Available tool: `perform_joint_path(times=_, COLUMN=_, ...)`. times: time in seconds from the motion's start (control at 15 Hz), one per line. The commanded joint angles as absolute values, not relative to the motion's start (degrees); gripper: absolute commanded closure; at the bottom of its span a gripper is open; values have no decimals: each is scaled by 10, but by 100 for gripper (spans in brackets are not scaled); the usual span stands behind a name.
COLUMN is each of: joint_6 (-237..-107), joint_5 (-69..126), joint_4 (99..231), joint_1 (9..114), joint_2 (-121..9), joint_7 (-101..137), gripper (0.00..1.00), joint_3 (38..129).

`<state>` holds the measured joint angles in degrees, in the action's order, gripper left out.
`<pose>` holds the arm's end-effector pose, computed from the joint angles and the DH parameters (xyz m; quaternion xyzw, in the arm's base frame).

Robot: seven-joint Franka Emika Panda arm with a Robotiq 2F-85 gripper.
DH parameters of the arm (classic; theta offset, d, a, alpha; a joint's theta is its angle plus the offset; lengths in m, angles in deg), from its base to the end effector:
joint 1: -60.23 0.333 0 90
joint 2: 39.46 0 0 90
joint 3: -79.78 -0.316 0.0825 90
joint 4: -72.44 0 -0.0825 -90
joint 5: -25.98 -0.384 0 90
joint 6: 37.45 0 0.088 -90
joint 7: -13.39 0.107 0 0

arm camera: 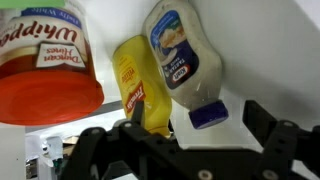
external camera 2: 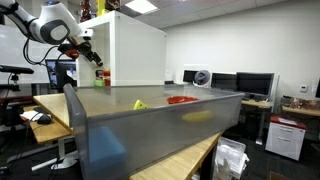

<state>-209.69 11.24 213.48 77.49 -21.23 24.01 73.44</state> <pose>0.4499 0.1803 0.5151 -0.9080 0.0010 -0.3821 0.1721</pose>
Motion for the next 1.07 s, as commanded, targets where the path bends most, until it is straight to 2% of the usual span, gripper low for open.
perform_joint_path(times=0.0, joint_6=-2125, joint_5=106, joint_4=2113, joint_1=780, joint_2=-245, joint_7=237, gripper=0, joint_3=738)
perform_joint_path(times=1.0, joint_6=-2208, joint_5=106, joint_4=2112, joint_1=778, joint_2=-295, joint_7=257, gripper=0, joint_3=725)
